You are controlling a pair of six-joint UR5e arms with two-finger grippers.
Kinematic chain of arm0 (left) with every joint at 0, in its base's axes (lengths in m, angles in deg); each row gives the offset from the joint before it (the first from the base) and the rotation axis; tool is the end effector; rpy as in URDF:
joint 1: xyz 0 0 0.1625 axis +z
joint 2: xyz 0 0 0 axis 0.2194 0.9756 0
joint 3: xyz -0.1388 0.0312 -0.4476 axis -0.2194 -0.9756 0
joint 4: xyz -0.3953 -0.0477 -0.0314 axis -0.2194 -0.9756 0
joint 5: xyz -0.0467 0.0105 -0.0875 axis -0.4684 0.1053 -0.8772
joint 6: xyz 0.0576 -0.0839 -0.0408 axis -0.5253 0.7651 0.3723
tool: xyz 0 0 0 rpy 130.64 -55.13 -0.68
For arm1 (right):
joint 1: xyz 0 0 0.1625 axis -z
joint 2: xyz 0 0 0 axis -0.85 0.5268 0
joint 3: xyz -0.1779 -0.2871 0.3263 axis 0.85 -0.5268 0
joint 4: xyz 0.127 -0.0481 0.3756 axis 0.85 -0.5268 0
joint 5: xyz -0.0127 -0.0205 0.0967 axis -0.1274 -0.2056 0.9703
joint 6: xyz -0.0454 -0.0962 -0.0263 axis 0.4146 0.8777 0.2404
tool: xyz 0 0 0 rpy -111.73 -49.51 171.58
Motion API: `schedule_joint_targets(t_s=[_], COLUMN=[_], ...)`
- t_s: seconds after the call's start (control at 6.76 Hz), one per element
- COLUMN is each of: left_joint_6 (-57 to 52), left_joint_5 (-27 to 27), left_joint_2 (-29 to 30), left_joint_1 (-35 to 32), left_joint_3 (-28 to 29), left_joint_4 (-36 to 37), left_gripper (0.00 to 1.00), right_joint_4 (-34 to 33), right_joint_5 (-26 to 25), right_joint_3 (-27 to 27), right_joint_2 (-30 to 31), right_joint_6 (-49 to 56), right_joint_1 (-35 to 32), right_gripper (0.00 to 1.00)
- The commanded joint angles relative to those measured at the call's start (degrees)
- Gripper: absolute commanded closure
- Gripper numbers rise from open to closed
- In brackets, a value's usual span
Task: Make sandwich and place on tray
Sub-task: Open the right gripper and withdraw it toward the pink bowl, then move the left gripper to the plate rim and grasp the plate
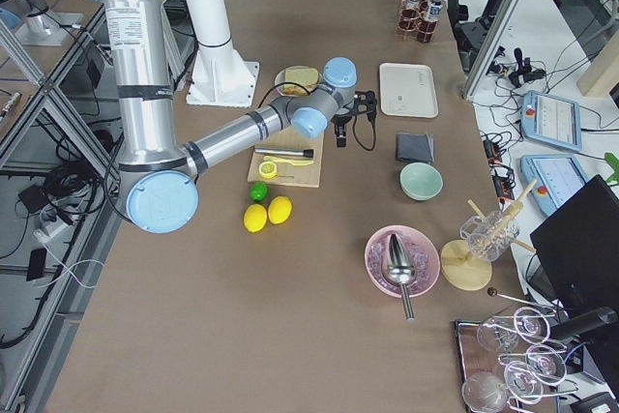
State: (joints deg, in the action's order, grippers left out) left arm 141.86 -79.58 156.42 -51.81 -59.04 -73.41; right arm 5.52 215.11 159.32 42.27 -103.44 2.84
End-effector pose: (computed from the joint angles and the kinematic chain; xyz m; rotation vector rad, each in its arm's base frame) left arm 0.1179 -0.3914 0.4203 0.1264 1.0270 -0.2654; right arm -0.2369 -0.4501 0.4676 0.1119 -1.0232 -0.0448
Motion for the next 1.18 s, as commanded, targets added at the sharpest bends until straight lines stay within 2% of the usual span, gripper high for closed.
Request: schedule_joint_targets(t_s=[0.0,0.15,0.3,0.44,0.59,0.74,1.04], left_joint_6=[13.5,18.3,18.3,18.3,18.3,18.5,18.6], left_joint_5=[7.7,16.1,20.1,20.3,22.3,27.0,27.8], left_joint_2=[10.7,17.9,26.4,30.0,30.2,30.3,30.3], left_joint_1=[15.3,25.2,31.0,33.4,37.4,41.2,42.4], left_joint_3=[0.1,1.4,3.5,5.4,6.5,9.6,16.4], left_joint_4=[1.7,7.1,15.3,18.2,17.9,14.7,7.3], left_gripper=[0.03,0.07,0.09,0.09,0.09,0.1,0.19], right_joint_4=[0.0,0.1,0.2,0.1,0.1,0.1,0.2], right_joint_5=[0.8,0.8,0.8,0.8,1.5,2.0,2.1], right_joint_3=[-1.0,-0.9,-0.9,-1.0,-1.0,-1.1,-1.3], right_joint_2=[2.1,2.8,3.8,5.2,6.8,7.5,8.4], right_joint_6=[2.5,2.5,2.7,5.5,8.2,8.7,9.2], right_joint_1=[-1.8,-2.8,-3.4,-3.9,-5.3,-6.1,-6.5], right_gripper=[0.0,0.0,0.0,0.0,0.0,0.0,0.0])
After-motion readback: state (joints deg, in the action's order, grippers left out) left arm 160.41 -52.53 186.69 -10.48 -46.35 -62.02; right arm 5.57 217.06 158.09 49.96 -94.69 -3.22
